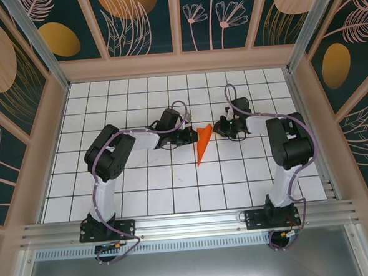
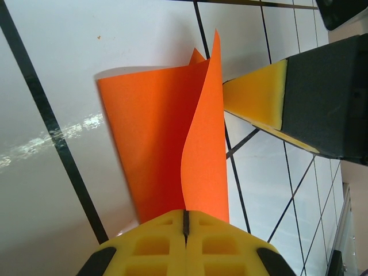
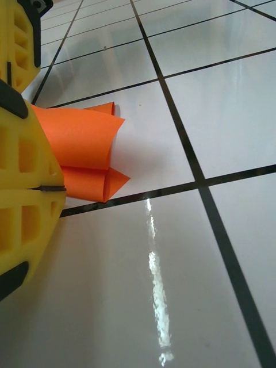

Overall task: Fold a paper plane with a square sheet of paper (fold left side to right side)
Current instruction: Fold the wing for the fifth time at the center of the table.

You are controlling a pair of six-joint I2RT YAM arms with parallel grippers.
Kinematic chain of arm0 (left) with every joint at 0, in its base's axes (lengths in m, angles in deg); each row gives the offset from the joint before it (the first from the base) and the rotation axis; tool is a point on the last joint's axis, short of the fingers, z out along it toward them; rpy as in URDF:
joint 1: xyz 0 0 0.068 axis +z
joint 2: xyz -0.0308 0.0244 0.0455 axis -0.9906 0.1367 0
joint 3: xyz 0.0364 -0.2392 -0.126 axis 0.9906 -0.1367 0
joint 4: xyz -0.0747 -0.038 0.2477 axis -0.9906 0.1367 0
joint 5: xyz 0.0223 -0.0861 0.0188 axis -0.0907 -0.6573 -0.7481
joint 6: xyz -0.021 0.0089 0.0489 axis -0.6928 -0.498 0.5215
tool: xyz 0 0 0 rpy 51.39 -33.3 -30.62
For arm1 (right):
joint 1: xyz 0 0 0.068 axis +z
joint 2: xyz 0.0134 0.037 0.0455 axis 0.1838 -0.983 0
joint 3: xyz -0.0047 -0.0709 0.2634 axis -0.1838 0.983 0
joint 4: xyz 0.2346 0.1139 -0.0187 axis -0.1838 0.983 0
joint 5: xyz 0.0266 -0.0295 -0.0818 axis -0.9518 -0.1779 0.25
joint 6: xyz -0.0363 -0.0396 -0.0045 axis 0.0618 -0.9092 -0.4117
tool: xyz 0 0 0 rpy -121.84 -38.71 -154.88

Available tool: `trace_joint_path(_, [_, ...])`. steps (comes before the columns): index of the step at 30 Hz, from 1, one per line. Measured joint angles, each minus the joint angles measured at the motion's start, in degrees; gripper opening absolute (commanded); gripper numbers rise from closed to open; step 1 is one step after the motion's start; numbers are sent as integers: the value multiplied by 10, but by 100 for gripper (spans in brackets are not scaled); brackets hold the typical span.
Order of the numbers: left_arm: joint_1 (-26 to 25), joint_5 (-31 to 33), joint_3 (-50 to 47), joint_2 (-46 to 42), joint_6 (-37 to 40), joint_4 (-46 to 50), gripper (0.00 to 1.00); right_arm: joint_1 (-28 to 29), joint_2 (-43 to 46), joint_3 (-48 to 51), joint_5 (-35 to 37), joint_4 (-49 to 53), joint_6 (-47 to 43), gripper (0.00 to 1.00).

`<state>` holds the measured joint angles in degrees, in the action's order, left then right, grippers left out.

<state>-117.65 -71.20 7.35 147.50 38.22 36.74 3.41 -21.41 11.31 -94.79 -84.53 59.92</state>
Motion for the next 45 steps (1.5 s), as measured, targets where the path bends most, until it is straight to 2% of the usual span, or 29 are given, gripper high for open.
trace_joint_path(18, [0,0,2,3,2,2,0,0,-21,-14,0,-5,8,6])
trace_joint_path(31, [0,1,43,9,40,43,0,2,-36,-49,2,46,-11,6])
trace_joint_path(45, [0,5,45,32,52,58,0,5,-37,-53,8,53,-22,7])
